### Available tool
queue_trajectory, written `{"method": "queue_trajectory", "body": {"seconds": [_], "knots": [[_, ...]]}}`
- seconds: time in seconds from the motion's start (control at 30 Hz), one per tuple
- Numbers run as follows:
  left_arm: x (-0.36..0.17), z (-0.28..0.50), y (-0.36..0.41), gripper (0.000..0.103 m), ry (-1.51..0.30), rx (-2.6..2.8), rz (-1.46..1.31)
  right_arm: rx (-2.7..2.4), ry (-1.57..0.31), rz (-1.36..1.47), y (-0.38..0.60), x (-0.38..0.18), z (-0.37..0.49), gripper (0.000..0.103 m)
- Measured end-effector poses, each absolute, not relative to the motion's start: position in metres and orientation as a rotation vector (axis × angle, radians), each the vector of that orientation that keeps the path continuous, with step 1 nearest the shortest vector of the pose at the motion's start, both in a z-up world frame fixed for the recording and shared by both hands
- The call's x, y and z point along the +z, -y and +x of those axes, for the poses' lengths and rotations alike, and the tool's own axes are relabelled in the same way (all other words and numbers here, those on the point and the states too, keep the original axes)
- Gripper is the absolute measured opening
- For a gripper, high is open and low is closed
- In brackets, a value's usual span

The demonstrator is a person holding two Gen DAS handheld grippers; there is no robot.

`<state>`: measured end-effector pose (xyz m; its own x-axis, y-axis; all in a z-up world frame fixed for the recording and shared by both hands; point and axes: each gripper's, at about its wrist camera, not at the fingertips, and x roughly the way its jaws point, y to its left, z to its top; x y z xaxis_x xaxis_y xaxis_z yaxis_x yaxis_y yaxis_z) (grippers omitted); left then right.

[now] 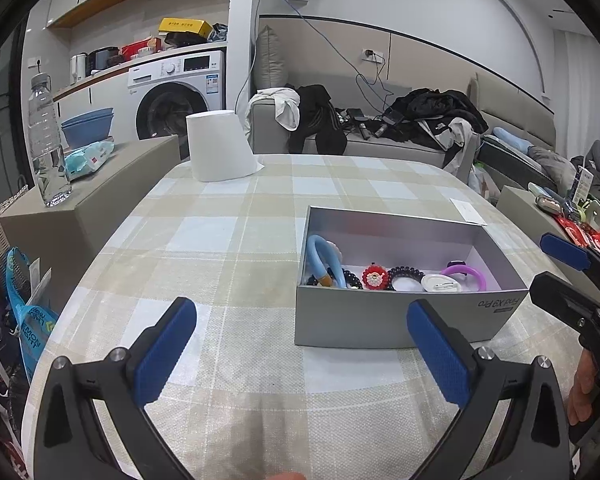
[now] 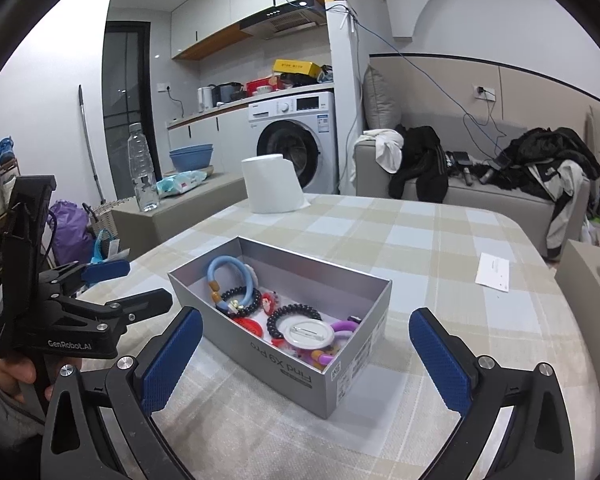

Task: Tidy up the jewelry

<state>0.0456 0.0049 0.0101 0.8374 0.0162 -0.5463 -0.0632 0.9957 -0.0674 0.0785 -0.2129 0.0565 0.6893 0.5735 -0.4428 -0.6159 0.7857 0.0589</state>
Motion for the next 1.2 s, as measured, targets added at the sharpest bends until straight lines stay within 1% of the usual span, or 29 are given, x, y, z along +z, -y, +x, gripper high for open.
{"method": "queue_trajectory", "body": {"seconds": [0.4, 1.2], "knots": [[0.0139, 0.0385, -0.0029, 0.102, -0.518, 0.033, -0.073, 0.678, -0.461, -0.055, 0.2198, 0.057, 0.0809, 0.103], [0.0149, 0.0359, 0.0004, 0.102, -0.506, 0.027, -0.058, 0.68, -0.457, -0.062, 0.2196, 0.0579, 0.0803, 0.103]]}}
